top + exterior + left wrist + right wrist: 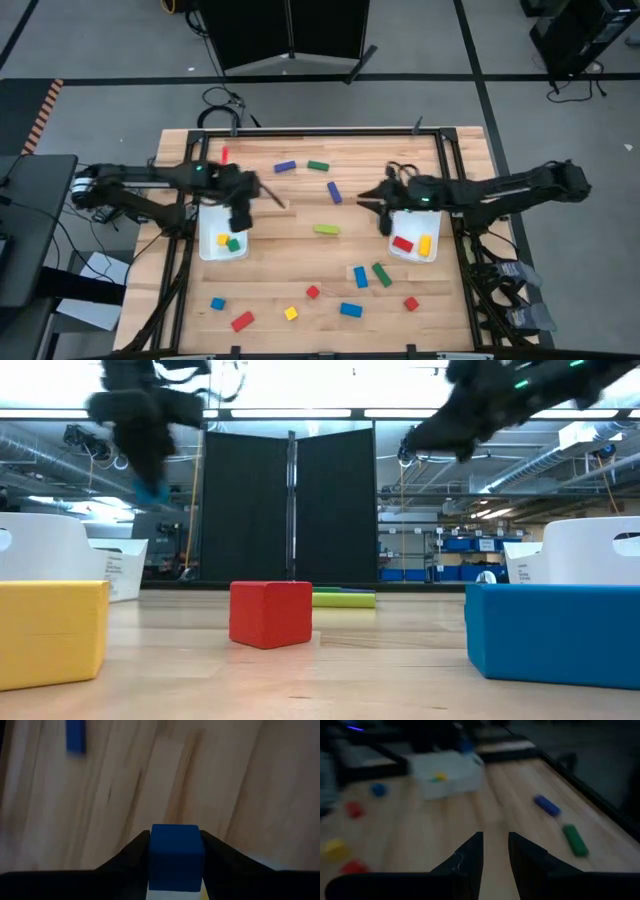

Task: Sort blocks by size
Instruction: Put the blue game piece in the left bin, then put the blue game piece in the right bin

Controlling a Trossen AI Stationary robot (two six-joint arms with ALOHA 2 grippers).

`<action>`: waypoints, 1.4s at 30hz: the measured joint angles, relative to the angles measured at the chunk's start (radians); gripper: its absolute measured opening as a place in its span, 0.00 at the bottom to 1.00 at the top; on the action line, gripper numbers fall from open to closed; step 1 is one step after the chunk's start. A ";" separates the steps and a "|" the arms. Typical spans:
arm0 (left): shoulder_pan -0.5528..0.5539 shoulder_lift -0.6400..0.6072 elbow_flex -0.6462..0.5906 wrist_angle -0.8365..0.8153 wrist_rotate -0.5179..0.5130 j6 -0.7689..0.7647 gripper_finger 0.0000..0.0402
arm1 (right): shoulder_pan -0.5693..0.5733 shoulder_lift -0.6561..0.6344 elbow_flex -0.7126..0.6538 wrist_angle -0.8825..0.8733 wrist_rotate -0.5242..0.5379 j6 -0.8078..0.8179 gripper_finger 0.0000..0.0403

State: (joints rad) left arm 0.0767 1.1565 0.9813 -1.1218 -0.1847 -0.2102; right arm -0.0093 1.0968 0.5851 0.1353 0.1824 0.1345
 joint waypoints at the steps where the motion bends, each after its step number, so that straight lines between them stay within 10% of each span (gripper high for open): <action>1: -0.018 -0.025 -0.020 -0.041 -0.003 -0.055 0.35 | -0.014 0.052 0.022 -0.007 0.022 0.015 0.26; 8: -0.120 -0.121 -0.226 -0.050 0.023 -0.316 0.36 | -0.083 0.387 0.271 -0.224 0.124 0.118 0.34; 18: -0.194 -0.163 -0.269 -0.013 0.026 -0.398 0.96 | -0.139 0.746 0.545 -0.494 0.173 0.271 0.61; 31: -0.160 -0.238 -0.201 0.371 -0.227 -0.260 0.76 | -0.198 0.878 0.555 -0.388 0.068 0.360 0.69; 42: 0.234 0.006 -0.186 0.578 -0.030 -0.100 0.66 | -0.177 0.889 0.558 -0.407 0.091 0.350 0.42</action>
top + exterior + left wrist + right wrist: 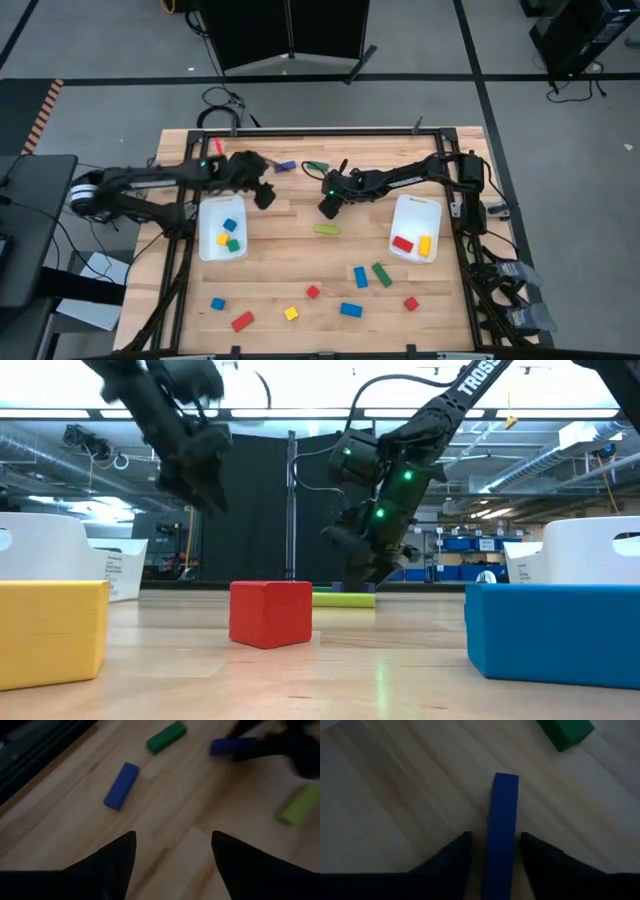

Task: Sort blocks by size
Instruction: Put the blue game piece in the right bin

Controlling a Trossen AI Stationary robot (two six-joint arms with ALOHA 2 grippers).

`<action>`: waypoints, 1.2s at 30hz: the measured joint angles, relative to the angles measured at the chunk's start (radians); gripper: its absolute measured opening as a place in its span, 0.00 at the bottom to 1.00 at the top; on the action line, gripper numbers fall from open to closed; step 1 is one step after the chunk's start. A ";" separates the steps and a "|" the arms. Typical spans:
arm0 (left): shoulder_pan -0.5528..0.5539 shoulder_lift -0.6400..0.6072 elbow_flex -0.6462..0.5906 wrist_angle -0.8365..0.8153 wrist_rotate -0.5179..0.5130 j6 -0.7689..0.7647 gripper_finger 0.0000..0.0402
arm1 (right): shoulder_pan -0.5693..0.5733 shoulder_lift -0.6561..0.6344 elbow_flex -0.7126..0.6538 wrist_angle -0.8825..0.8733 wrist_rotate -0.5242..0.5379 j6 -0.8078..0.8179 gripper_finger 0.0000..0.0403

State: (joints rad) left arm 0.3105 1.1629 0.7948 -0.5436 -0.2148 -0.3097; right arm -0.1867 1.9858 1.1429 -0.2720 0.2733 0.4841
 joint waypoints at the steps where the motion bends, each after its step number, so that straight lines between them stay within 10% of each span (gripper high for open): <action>1: 0.031 0.031 0.013 -0.007 0.005 0.019 0.65 | 0.004 0.000 0.000 0.001 -0.004 -0.012 0.35; 4: 0.110 0.124 0.078 -0.029 0.016 0.073 0.63 | 0.019 -0.013 -0.004 0.003 -0.001 -0.058 0.16; 15: 0.207 0.484 0.391 -0.192 0.026 0.285 0.67 | 0.221 -0.399 -0.045 -0.331 0.209 -0.063 0.17; 29: 0.260 0.741 0.539 -0.262 0.057 0.389 0.71 | 0.722 -0.769 -0.351 -0.707 0.250 0.693 0.17; 36: 0.272 0.742 0.539 -0.234 0.109 0.438 0.71 | 0.752 -0.744 -0.412 -0.694 0.200 0.761 0.57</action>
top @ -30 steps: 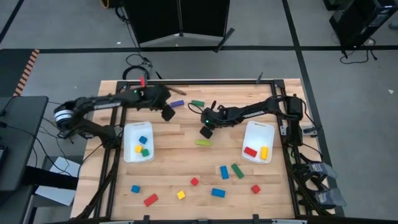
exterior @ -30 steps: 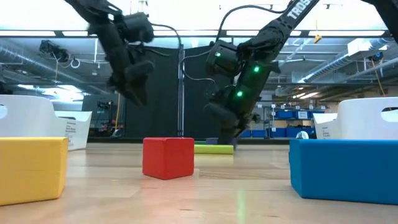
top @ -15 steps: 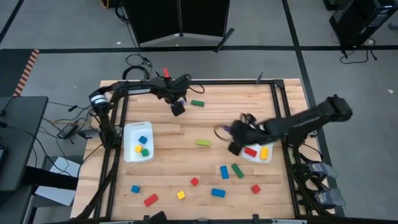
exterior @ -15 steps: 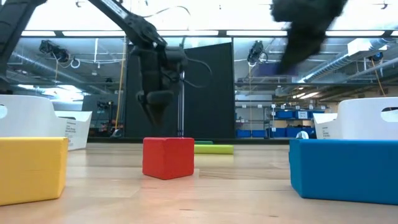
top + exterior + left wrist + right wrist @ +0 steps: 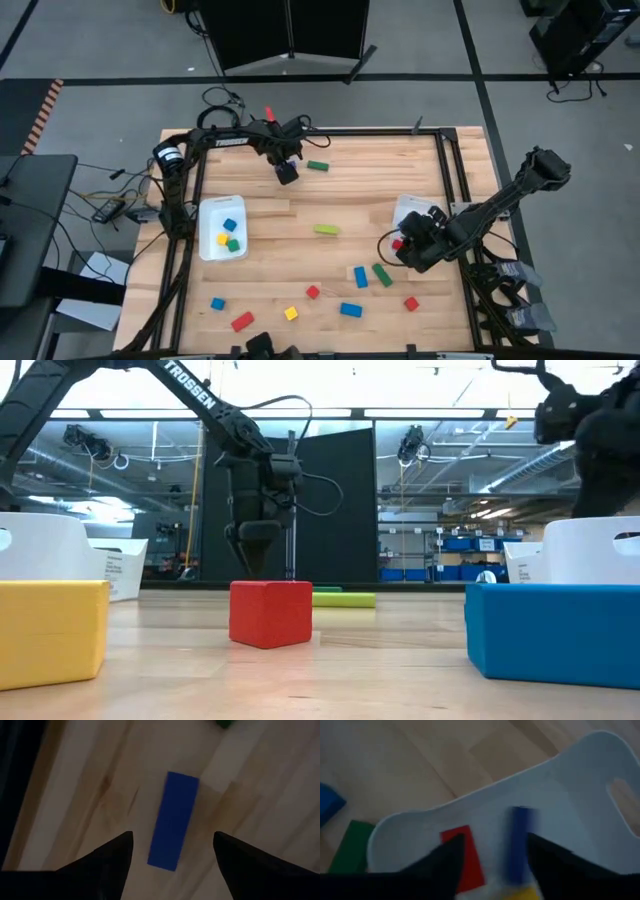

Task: Sort blocks by size
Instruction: Put the blue game piece in the right bin

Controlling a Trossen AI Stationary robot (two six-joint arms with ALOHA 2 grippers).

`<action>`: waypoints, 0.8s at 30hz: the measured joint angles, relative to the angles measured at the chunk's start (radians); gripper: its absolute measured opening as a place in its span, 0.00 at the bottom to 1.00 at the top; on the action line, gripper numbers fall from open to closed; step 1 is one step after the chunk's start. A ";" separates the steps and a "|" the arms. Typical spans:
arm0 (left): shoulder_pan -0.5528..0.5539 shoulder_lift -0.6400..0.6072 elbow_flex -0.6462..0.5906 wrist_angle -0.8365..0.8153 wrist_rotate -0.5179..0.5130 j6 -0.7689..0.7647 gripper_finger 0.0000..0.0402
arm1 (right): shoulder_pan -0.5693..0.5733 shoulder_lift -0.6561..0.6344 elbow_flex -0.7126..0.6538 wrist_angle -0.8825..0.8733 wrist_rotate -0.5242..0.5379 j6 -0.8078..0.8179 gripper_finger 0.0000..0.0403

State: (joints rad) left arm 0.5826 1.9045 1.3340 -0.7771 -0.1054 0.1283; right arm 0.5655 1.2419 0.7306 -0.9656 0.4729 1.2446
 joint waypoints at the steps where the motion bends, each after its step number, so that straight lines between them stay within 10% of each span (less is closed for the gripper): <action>1: 0.000 0.000 -0.003 0.002 0.001 0.006 0.71 | 0.003 0.000 0.006 0.002 0.001 -0.009 0.65; 9: -0.001 0.086 -0.003 -0.002 0.017 0.010 0.67 | 0.019 -0.012 0.083 -0.008 0.071 -0.058 0.93; 17: -0.004 0.099 -0.004 0.009 0.046 0.008 0.24 | 0.059 -0.012 0.142 -0.014 0.139 -0.117 0.84; 24: -0.085 0.077 0.037 0.073 0.098 -0.008 0.26 | 0.139 -0.021 0.224 -0.039 0.242 -0.187 0.71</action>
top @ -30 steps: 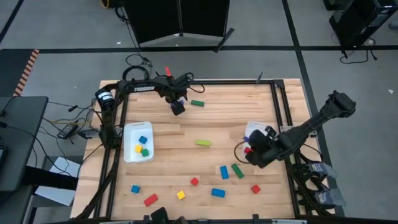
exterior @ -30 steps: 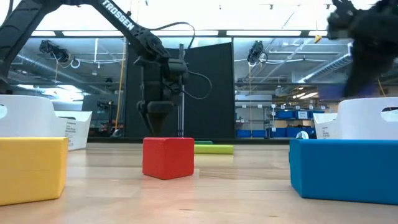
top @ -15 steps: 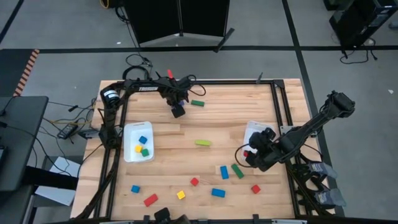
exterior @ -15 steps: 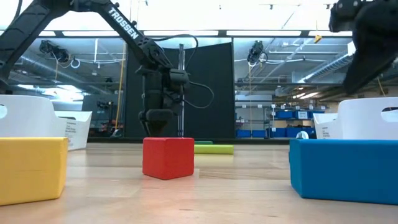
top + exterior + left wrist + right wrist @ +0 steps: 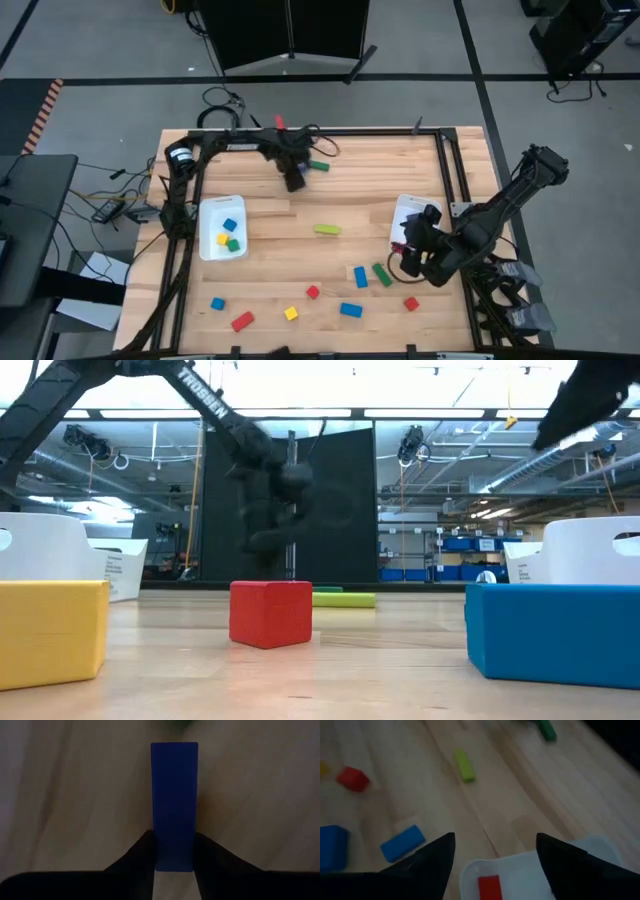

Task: Sort blocks by size
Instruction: Put the blue game piece in the right bin

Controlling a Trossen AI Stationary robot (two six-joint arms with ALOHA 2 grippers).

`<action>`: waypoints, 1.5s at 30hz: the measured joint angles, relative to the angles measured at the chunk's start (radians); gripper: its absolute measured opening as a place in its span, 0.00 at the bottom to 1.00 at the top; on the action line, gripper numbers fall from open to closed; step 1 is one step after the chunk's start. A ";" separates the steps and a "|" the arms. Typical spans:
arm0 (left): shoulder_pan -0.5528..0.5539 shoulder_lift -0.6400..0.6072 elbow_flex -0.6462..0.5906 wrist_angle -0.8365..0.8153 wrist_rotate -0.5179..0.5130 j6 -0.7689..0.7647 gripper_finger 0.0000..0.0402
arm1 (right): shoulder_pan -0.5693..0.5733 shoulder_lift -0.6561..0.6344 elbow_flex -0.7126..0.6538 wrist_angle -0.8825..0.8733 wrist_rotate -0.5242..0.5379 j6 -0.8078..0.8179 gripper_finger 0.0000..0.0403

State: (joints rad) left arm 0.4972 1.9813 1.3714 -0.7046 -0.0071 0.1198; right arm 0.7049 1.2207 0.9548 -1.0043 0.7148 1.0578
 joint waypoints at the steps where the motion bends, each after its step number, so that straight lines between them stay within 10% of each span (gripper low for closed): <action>1: -0.035 -0.010 0.017 0.023 0.015 -0.008 0.26 | 0.014 -0.003 0.012 0.000 0.006 -0.015 0.69; 13: -0.439 0.007 0.195 0.481 0.112 -0.109 0.26 | 0.189 -0.059 0.120 0.006 0.163 -0.122 0.59; 30: -0.504 0.516 0.831 0.477 0.184 -0.203 0.26 | 0.230 -0.063 0.139 0.128 0.256 -0.258 0.57; 39: -0.487 0.521 0.857 0.304 0.211 -0.175 0.65 | 0.230 -0.062 0.139 0.159 0.260 -0.298 0.56; 45: -0.485 0.420 0.745 0.405 0.179 -0.163 0.54 | 0.227 -0.060 0.137 0.169 0.260 -0.302 0.56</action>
State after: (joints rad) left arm 0.0121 2.4009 2.1163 -0.3000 0.1715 -0.0429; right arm 0.9321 1.1603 1.0922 -0.8356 0.9749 0.7558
